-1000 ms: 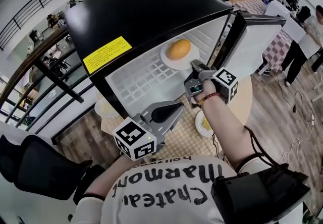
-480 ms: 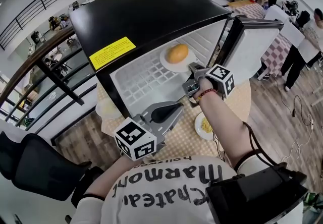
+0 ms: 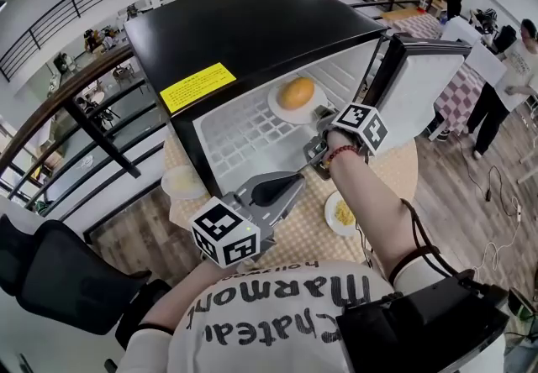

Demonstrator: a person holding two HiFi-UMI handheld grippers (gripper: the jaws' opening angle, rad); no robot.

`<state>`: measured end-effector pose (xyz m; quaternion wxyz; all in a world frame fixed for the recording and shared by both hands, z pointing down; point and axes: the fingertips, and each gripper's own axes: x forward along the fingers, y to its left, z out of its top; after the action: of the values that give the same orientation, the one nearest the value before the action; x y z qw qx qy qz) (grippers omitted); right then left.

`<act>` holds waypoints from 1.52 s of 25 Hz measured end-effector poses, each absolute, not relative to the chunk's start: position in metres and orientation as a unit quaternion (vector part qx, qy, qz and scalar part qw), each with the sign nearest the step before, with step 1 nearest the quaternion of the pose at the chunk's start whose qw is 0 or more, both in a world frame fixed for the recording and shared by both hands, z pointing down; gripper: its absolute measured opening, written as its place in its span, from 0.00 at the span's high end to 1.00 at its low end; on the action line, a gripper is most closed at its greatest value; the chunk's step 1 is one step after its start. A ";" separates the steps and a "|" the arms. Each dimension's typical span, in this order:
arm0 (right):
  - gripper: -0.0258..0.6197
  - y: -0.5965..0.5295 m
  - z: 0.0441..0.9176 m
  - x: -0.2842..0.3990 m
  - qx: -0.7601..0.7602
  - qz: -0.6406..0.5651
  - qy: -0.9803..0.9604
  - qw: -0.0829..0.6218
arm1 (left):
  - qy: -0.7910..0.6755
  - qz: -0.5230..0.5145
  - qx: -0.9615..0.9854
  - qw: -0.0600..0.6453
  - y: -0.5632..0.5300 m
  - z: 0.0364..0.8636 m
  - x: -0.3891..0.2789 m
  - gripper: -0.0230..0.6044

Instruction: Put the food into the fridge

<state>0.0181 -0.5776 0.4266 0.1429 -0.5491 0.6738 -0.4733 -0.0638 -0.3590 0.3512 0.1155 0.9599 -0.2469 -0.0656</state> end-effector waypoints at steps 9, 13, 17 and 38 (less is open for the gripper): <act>0.85 -0.575 0.421 0.011 -0.575 -0.411 0.704 0.071 | -0.253 -0.067 0.959 0.113 -0.355 0.350 -0.066 0.95; 0.84 -0.574 0.420 0.009 -0.588 -0.389 0.708 0.038 | -0.256 -0.068 0.958 0.112 -0.354 0.349 -0.067 0.95; 0.82 -0.574 0.418 0.004 -0.594 -0.368 0.715 0.004 | -0.259 -0.069 0.957 0.112 -0.352 0.348 -0.071 0.95; 0.74 -0.577 0.411 -0.005 -0.620 -0.183 0.743 -0.170 | -0.271 -0.068 0.954 0.108 -0.345 0.350 -0.082 0.95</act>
<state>-0.0049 -0.5775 0.4111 -0.1701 -0.6204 0.7434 -0.1830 -0.0822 -0.3454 0.3500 0.1083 0.9541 -0.2707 -0.0682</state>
